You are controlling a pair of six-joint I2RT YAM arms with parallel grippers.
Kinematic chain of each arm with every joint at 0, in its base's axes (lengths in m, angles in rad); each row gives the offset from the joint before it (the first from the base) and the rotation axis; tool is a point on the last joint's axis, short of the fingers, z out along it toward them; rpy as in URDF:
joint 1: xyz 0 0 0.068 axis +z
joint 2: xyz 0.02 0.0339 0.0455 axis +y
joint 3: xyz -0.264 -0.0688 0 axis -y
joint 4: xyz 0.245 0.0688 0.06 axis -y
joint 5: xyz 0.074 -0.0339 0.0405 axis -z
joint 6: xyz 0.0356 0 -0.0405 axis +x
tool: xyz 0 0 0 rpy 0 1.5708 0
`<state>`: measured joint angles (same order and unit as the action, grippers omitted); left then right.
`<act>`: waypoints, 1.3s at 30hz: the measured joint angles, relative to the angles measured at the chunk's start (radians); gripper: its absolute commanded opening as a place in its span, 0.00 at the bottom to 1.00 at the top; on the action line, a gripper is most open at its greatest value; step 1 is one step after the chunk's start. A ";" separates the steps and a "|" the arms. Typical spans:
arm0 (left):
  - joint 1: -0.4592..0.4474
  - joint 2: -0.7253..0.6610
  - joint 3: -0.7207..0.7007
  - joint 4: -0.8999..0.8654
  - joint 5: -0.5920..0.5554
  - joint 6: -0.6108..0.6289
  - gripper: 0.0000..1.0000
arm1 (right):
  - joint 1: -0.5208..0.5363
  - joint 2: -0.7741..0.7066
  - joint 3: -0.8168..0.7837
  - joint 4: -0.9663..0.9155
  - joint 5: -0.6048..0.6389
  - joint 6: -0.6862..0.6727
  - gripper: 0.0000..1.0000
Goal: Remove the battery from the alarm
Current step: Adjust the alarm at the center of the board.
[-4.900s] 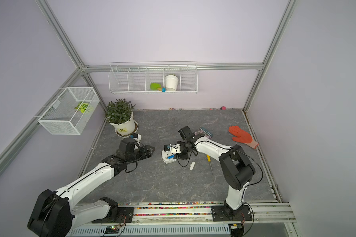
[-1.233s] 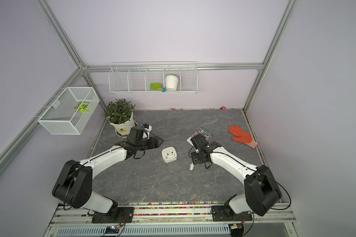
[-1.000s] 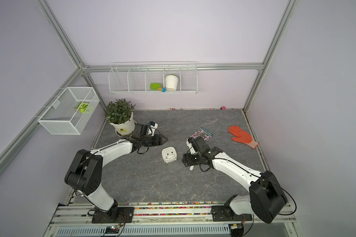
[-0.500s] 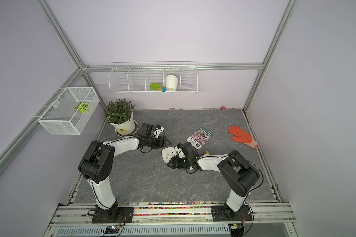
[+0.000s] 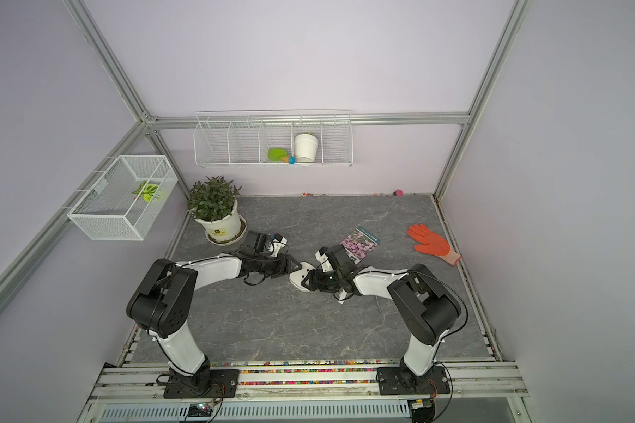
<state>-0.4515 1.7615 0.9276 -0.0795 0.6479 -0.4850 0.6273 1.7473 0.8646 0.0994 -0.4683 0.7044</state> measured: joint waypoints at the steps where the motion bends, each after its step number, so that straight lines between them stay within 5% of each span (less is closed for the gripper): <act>1: 0.000 -0.018 -0.017 0.004 0.000 -0.006 0.65 | -0.005 0.000 0.013 -0.015 0.000 -0.014 0.66; 18: -0.029 -0.145 -0.226 0.150 0.003 -0.139 0.65 | -0.040 0.014 0.112 -0.148 0.002 -0.151 0.66; 30: 0.002 -0.256 -0.228 0.146 -0.106 -0.146 0.69 | -0.078 -0.104 0.096 -0.325 0.143 -0.209 0.63; 39: 0.032 -0.111 -0.091 0.132 -0.077 -0.111 0.68 | -0.079 -0.265 0.001 -0.483 0.285 -0.206 0.55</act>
<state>-0.4198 1.6501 0.8364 0.0525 0.5705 -0.5964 0.5480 1.4826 0.8654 -0.3840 -0.1829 0.4984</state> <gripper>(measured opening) 0.679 0.570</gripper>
